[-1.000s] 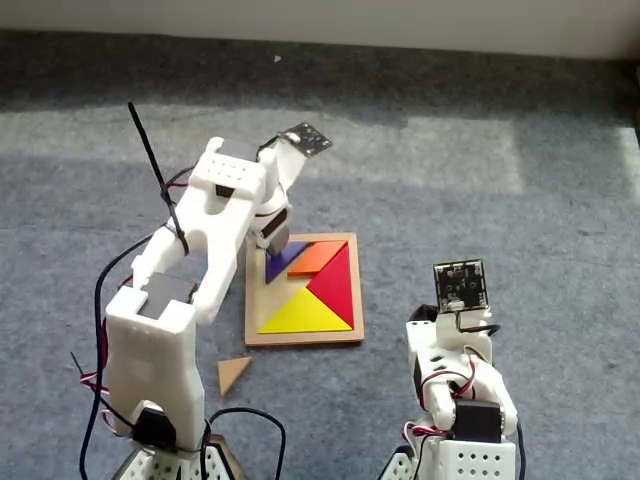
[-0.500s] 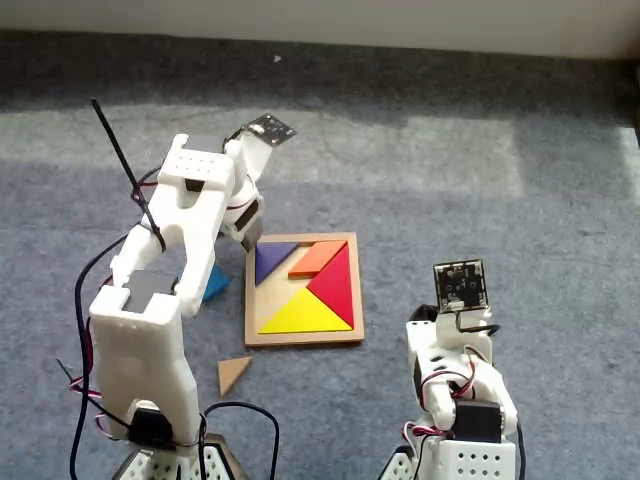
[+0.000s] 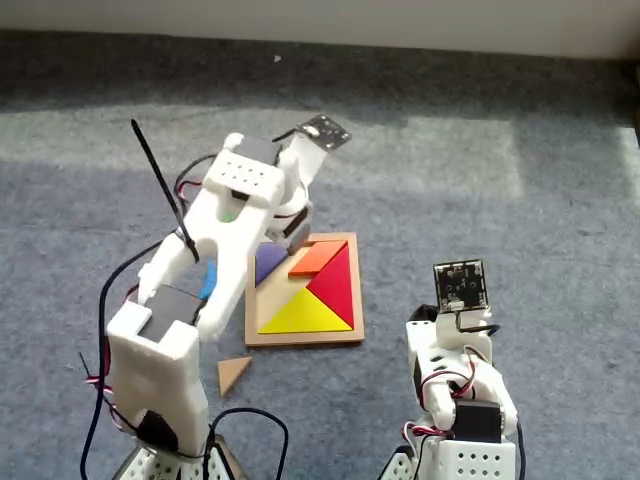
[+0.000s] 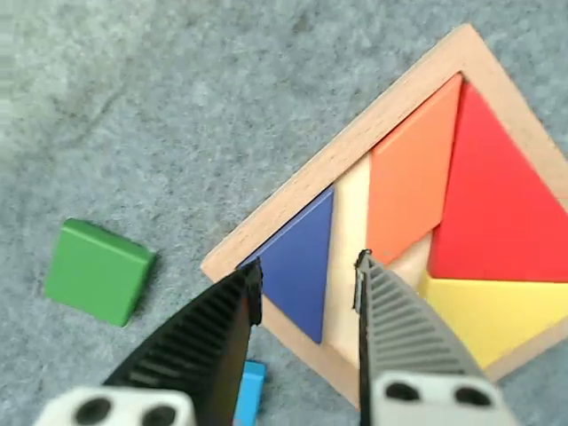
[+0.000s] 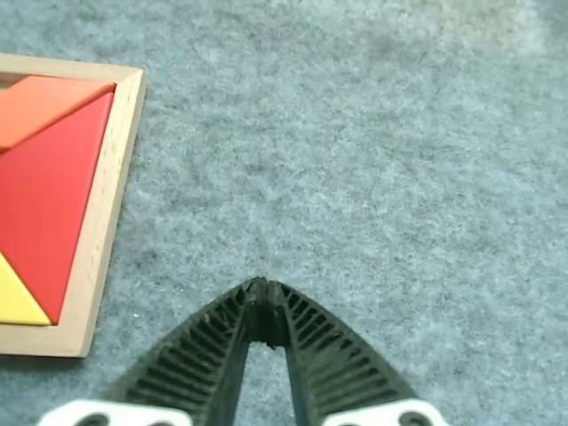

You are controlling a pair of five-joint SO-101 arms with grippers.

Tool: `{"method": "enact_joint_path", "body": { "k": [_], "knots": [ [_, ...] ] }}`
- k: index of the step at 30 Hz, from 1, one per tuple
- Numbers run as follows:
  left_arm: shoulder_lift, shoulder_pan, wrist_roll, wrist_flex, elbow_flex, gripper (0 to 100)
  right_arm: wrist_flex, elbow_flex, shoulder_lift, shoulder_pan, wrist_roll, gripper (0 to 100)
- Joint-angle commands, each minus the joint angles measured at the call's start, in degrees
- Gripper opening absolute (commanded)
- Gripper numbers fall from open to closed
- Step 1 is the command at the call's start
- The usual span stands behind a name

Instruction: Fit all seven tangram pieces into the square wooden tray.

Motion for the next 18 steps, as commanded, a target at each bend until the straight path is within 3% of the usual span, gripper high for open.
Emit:
{"method": "enact_joint_path", "body": {
  "k": [1,13,18],
  "knots": [
    [1.80,3.03,2.29,-2.02,-2.15,18,-1.36,7.52,-0.75,0.66,0.62,1.3],
    [7.25,3.74,2.46,-3.43,-1.71,18,-1.36,7.52,-0.75,0.66,0.62,1.3],
    [7.16,3.12,2.37,0.44,0.22,18,-1.36,7.52,-0.75,0.66,0.62,1.3]
  ]
}}
